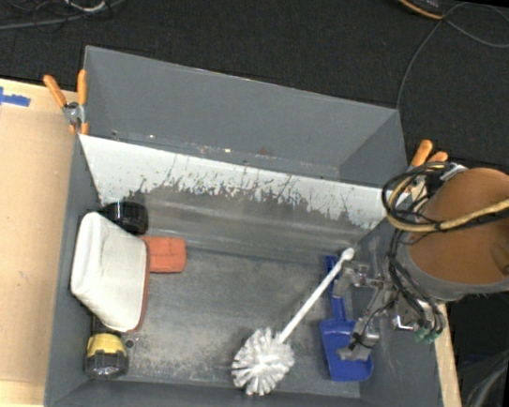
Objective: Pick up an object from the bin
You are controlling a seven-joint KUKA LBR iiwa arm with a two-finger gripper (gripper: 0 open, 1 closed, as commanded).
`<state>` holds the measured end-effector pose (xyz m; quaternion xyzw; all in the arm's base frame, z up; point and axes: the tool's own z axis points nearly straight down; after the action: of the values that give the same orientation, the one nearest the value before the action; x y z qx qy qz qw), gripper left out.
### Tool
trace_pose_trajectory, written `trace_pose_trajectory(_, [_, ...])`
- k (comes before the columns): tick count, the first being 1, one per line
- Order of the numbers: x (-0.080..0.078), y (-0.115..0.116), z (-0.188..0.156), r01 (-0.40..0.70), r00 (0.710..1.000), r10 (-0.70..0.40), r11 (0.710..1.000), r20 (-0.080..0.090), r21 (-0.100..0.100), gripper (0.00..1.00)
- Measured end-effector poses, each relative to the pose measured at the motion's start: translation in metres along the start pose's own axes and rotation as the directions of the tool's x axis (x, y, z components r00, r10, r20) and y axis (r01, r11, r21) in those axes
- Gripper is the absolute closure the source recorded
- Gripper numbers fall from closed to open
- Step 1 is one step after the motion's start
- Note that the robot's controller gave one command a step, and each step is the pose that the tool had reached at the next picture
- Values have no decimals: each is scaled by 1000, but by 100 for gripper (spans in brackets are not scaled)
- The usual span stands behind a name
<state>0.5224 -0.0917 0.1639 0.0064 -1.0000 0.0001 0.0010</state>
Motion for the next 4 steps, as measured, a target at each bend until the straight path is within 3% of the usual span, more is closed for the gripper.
trace_pose_trajectory(1, [0,0,0,0,1000,0,1000,0,0,0])
trace_pose_trajectory(2, [-1,9,30,49,999,-49,999,2,1,0])
trace_pose_trajectory(3, [-36,32,65,71,997,-71,997,5,1,0])
trace_pose_trajectory(4, [-44,39,80,84,996,-84,996,4,0,0])
